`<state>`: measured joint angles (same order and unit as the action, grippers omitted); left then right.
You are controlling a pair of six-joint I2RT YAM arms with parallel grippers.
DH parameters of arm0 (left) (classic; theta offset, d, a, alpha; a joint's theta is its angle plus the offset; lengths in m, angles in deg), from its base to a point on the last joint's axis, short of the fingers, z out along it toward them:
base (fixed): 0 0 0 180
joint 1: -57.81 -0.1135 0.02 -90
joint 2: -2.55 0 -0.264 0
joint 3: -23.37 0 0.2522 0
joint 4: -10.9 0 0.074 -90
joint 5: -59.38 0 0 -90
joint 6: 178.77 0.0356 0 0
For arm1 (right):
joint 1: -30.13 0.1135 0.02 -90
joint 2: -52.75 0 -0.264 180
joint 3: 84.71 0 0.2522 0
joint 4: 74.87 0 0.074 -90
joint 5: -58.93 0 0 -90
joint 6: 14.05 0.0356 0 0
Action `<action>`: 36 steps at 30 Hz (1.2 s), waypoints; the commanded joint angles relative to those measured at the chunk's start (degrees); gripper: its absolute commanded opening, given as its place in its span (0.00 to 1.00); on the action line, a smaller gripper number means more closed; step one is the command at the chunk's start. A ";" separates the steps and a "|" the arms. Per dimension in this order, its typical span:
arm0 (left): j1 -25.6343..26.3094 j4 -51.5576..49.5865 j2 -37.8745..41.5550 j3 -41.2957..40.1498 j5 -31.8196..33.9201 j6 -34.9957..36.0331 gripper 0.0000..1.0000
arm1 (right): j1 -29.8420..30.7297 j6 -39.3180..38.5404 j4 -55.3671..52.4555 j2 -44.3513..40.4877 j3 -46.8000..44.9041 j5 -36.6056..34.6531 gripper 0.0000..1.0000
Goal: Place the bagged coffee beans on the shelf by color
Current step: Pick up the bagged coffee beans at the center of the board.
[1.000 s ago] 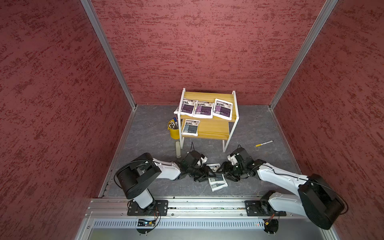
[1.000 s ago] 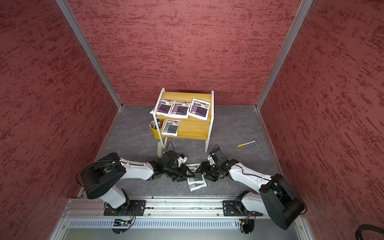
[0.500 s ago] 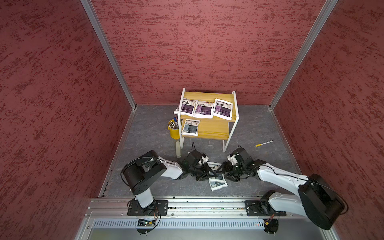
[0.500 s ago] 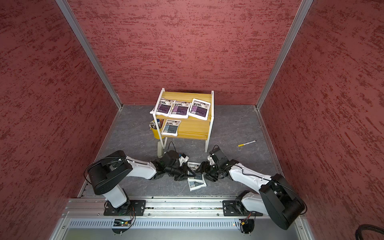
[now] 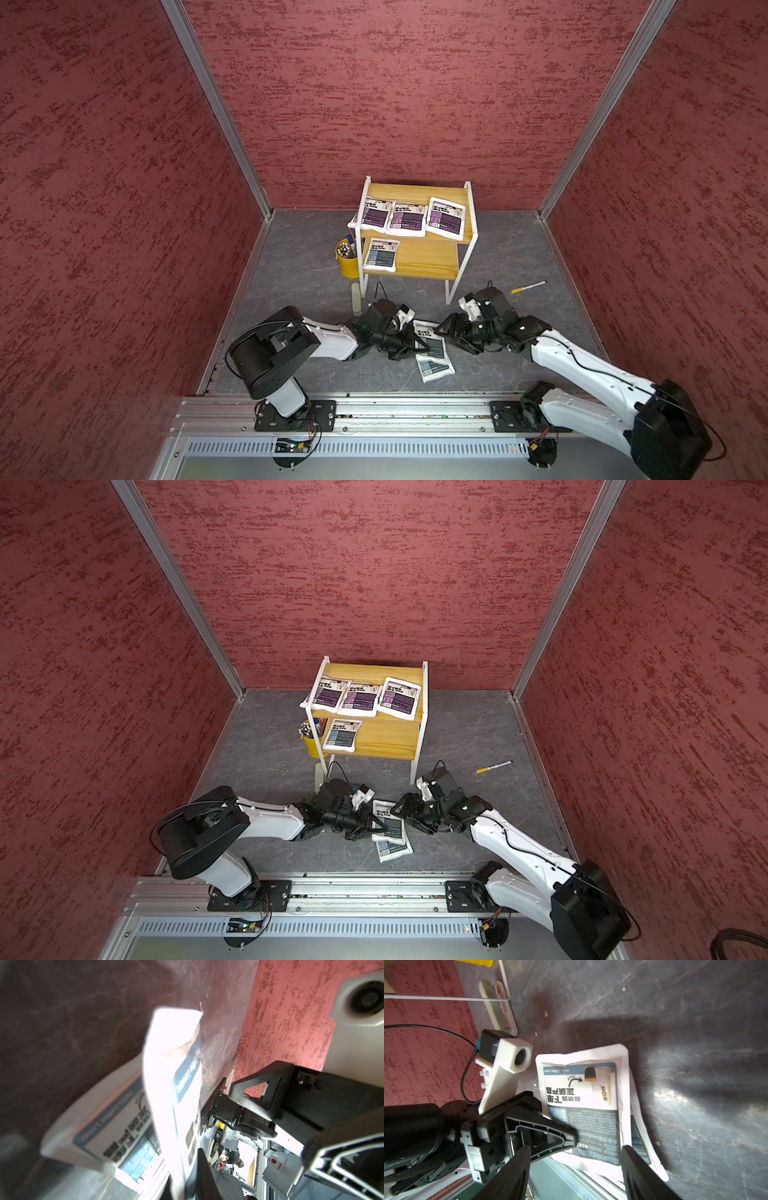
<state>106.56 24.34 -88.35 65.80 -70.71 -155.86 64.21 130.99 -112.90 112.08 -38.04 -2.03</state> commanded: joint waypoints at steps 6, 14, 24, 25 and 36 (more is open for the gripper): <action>-1.96 -18.81 16.96 -0.91 -1.38 8.54 0.06 | 0.43 1.19 -3.62 -3.75 6.13 1.27 0.73; -7.93 -32.07 35.61 -2.30 -4.05 11.96 0.08 | 3.41 9.02 11.12 -3.59 7.78 5.14 0.72; -16.24 -34.91 44.42 0.50 -11.07 11.81 0.10 | 10.19 12.36 23.30 0.33 9.49 4.39 0.70; -16.74 -34.08 44.27 0.78 -11.75 11.52 0.10 | 10.54 12.36 23.71 0.56 9.46 4.35 0.70; -19.48 -21.55 40.97 2.08 -14.78 4.48 0.11 | 13.98 13.56 28.25 1.65 8.14 3.96 0.66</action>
<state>87.48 -1.82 -46.71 66.12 -83.76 -149.96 77.30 143.72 -88.23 113.52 -30.04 2.12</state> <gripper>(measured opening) 0.114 0.661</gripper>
